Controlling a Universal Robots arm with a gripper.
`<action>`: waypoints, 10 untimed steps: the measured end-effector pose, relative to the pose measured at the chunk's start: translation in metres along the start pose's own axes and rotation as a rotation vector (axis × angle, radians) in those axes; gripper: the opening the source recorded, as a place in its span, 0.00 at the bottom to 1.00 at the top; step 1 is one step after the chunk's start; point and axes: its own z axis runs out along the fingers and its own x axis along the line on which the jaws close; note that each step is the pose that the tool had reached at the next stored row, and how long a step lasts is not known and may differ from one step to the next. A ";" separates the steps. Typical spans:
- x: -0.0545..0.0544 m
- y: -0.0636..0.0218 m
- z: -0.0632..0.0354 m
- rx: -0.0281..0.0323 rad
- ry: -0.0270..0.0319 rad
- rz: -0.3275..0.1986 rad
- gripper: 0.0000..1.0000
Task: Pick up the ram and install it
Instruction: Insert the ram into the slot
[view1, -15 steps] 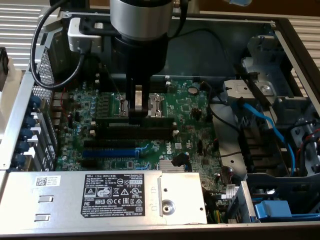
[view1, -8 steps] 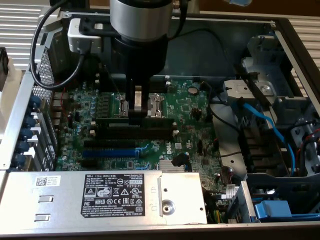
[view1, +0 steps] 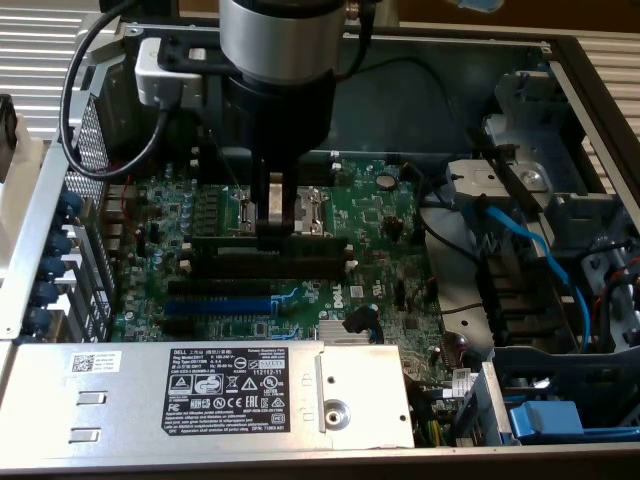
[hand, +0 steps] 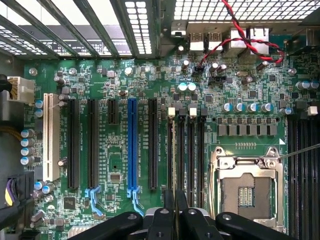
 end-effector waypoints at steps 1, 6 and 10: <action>0.000 0.0005 0.0003 0.0000 0.0005 0.000 0.13; 0.000 0.0010 0.0014 0.0000 0.0024 0.000 0.13; 0.000 0.0011 0.0022 0.0001 0.0025 0.000 0.13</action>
